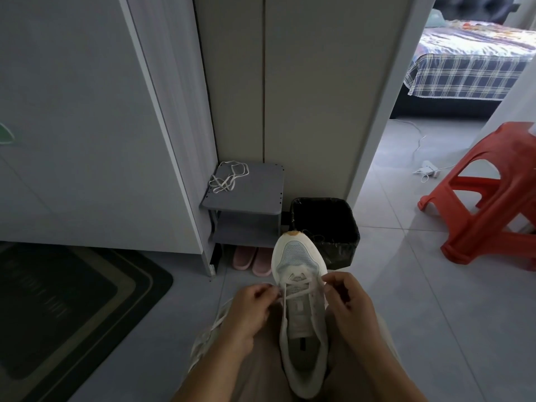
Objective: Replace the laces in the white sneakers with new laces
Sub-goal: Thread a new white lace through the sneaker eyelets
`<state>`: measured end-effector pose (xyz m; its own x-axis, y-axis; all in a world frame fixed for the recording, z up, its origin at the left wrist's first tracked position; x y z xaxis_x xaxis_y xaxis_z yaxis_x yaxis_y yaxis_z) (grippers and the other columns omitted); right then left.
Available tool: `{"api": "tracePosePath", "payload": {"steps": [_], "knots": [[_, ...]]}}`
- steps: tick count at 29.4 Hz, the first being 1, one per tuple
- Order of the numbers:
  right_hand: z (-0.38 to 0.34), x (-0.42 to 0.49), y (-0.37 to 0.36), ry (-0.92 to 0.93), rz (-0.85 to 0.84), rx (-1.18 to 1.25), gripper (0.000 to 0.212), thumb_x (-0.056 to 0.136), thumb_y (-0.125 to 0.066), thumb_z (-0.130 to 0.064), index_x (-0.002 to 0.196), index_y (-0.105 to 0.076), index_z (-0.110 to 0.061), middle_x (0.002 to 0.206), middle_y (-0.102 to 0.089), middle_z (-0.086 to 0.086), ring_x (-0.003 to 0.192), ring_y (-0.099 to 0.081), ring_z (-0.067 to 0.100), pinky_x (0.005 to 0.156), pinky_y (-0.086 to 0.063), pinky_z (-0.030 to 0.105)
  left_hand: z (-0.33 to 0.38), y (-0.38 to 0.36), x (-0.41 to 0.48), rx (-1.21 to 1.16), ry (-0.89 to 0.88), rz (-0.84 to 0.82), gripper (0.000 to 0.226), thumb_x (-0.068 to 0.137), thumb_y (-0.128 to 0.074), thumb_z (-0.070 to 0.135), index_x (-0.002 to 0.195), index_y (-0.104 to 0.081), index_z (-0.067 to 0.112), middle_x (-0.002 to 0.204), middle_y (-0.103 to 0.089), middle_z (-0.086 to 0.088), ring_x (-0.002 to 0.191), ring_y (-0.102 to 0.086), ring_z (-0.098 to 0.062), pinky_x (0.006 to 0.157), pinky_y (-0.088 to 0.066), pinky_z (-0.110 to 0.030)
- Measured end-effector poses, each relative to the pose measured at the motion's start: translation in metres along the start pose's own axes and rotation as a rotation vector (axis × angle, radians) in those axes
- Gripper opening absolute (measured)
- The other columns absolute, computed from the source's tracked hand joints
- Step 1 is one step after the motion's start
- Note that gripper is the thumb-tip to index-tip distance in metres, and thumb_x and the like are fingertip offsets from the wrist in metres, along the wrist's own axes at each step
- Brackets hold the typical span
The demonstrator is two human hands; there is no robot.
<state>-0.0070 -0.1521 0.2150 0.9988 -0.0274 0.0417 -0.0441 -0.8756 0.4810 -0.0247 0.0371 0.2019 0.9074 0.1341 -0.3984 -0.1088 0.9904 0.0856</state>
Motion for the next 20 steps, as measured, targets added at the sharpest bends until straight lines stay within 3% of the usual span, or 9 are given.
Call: {"api": "tracePosePath", "payload": {"steps": [2, 4, 6, 9, 13, 15, 17, 20], "knots": [[-0.006, 0.000, 0.003, 0.008, 0.009, 0.057, 0.021, 0.090, -0.054, -0.015, 0.089, -0.056, -0.036, 0.090, -0.063, -0.014, 0.083, -0.060, 0.004, 0.071, -0.051, 0.021, 0.001, 0.006, -0.002, -0.282, 0.063, 0.094, 0.009, 0.089, -0.057, 0.009, 0.084, -0.064, 0.010, 0.061, -0.050, -0.001, 0.032, -0.031, 0.001, 0.032, -0.022, -0.011], [-0.013, 0.000, 0.008, 0.011, 0.029, 0.145, 0.024, 0.090, -0.051, -0.005, 0.087, -0.058, -0.028, 0.088, -0.064, -0.006, 0.079, -0.060, 0.002, 0.067, -0.049, 0.015, 0.011, 0.012, -0.004, -0.344, 0.004, 0.151, 0.006, 0.086, -0.060, 0.008, 0.087, -0.066, 0.011, 0.056, -0.049, 0.003, 0.032, -0.033, 0.001, 0.032, -0.024, -0.010], [-0.020, 0.002, 0.012, 0.016, 0.037, 0.196, 0.027, 0.090, -0.049, -0.001, 0.085, -0.059, -0.026, 0.085, -0.064, -0.002, 0.076, -0.059, 0.002, 0.066, -0.048, 0.011, 0.031, 0.017, -0.009, -0.199, -0.151, 0.206, 0.006, 0.085, -0.063, 0.011, 0.087, -0.067, 0.014, 0.057, -0.054, 0.008, 0.038, -0.043, 0.002, 0.039, -0.032, -0.009], [-0.039, 0.002, 0.007, 0.043, -0.024, 0.229, 0.024, 0.092, -0.049, -0.006, 0.085, -0.058, -0.027, 0.090, -0.063, -0.002, 0.079, -0.059, 0.005, 0.066, -0.047, 0.007, 0.064, 0.013, -0.020, 0.119, -0.462, 0.234, 0.005, 0.085, -0.063, 0.014, 0.088, -0.066, 0.013, 0.077, -0.064, 0.005, 0.067, -0.059, 0.002, 0.055, -0.045, -0.009], [-0.081, 0.009, -0.017, 0.123, -0.215, 0.157, 0.011, 0.091, -0.051, -0.025, 0.092, -0.055, -0.035, 0.101, -0.052, -0.008, 0.089, -0.054, 0.002, 0.071, -0.044, 0.005, 0.080, -0.007, -0.034, 0.451, -0.747, 0.186, 0.015, 0.088, -0.060, 0.018, 0.102, -0.064, 0.014, 0.089, -0.057, 0.014, 0.088, -0.056, -0.002, 0.070, -0.047, -0.010], [-0.094, 0.018, -0.022, 0.153, -0.278, 0.070, 0.011, 0.090, -0.054, -0.028, 0.095, -0.052, -0.037, 0.097, -0.051, -0.015, 0.086, -0.055, 0.001, 0.071, -0.047, 0.007, 0.085, -0.011, -0.039, 0.424, -0.788, 0.154, 0.024, 0.091, -0.054, 0.010, 0.115, -0.059, 0.014, 0.102, -0.053, 0.011, 0.096, -0.053, 0.004, 0.076, -0.044, -0.006], [-0.100, 0.023, -0.027, 0.153, -0.359, 0.012, 0.017, 0.089, -0.058, -0.022, 0.103, -0.053, -0.030, 0.093, -0.054, -0.019, 0.082, -0.057, 0.001, 0.075, -0.051, 0.012, 0.092, -0.004, -0.041, 0.324, -0.759, 0.147, 0.031, 0.094, -0.047, 0.006, 0.119, -0.053, 0.023, 0.105, -0.051, 0.010, 0.091, -0.055, 0.003, 0.073, -0.044, -0.006], [-0.112, 0.024, -0.036, 0.222, -0.426, 0.021, 0.023, 0.085, -0.063, -0.012, 0.101, -0.052, -0.025, 0.089, -0.060, -0.008, 0.074, -0.060, 0.000, 0.072, -0.053, 0.018, 0.101, 0.004, -0.037, 0.118, -0.588, 0.055, 0.034, 0.096, -0.044, 0.009, 0.118, -0.053, 0.032, 0.088, -0.055, 0.003, 0.057, -0.050, 0.001, 0.051, -0.039, -0.010]]}}
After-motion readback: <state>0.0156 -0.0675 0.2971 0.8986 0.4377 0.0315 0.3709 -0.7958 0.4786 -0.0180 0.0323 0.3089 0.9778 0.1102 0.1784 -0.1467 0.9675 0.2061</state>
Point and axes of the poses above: each hand's wrist, its own x-axis towards the middle knuckle, its own y-axis out of the back of the hand, z = x × y, the point moved 8 cm from there along x, towards the middle knuckle
